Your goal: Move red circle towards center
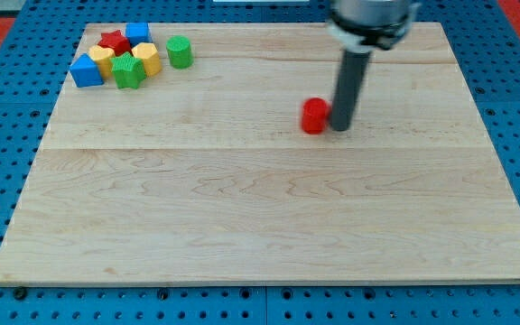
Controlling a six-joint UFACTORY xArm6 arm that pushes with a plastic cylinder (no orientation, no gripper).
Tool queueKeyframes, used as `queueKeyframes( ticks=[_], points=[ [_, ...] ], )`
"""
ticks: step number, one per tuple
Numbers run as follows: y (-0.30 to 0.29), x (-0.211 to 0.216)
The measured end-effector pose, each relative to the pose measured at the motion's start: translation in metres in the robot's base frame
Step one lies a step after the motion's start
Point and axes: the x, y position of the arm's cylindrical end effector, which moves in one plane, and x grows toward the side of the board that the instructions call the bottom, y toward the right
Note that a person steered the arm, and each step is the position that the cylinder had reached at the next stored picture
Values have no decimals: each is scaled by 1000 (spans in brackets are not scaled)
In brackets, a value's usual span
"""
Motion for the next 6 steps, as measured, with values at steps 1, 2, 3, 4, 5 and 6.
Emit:
queueKeyframes(
  ticks=[1,2,3,4,5,6],
  points=[
    [2,-23],
    [2,-48],
    [-29,-34],
    [-45,-24],
    [-81,-42],
    [-160,-43]
  ],
)
